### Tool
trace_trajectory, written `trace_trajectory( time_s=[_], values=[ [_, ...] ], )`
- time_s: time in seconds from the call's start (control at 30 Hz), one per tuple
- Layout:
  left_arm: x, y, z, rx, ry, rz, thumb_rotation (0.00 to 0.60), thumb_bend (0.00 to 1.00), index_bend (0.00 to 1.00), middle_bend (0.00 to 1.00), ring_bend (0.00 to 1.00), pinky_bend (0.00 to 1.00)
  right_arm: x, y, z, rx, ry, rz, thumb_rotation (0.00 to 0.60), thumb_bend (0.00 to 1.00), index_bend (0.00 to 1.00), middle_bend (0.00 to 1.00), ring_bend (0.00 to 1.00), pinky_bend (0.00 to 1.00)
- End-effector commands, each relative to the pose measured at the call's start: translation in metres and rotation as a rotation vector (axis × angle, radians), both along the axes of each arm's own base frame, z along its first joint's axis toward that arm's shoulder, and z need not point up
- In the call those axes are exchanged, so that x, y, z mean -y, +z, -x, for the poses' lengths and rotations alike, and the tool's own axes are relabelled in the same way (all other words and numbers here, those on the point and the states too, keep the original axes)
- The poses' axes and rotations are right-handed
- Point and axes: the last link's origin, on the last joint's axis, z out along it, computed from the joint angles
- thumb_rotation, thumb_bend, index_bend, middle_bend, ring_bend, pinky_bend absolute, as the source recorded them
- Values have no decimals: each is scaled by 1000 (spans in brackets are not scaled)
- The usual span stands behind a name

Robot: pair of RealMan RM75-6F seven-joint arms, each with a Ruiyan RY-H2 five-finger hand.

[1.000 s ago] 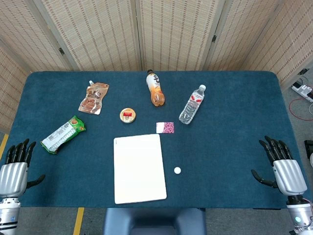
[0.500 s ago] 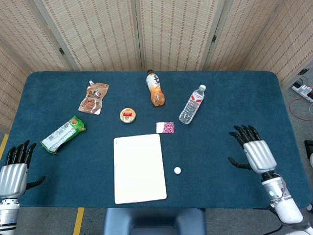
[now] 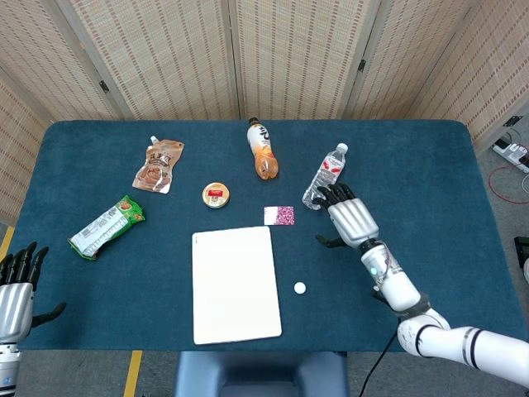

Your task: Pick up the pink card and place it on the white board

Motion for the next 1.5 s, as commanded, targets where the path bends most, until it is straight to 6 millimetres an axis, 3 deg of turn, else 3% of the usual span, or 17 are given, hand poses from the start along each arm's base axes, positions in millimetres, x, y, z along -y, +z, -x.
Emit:
trace_trajectory(
  time_s=[0.03,0.23,0.5,1.5],
  values=[
    [2,1,2,-1,4,-1,600,133,0,0,0,0,23,-29,-17,-61,-4,-32,425,322,210,115,47,0],
    [5,2,5,-1,16,3,600,133,1,0,0,0,43,-60,-33,-125,-6,-64,424,321,236,116,48,0],
    [6,4,7,1,17,-1,600,133,2,0,0,0,54,-86,-52,-252,55,-76,424,321,253,121,43,0],
    [6,0,16,-1,57,8,600,133,2,0,0,0,83,-128,-67,-476,86,-100,423,321,253,106,0,0]
  ],
)
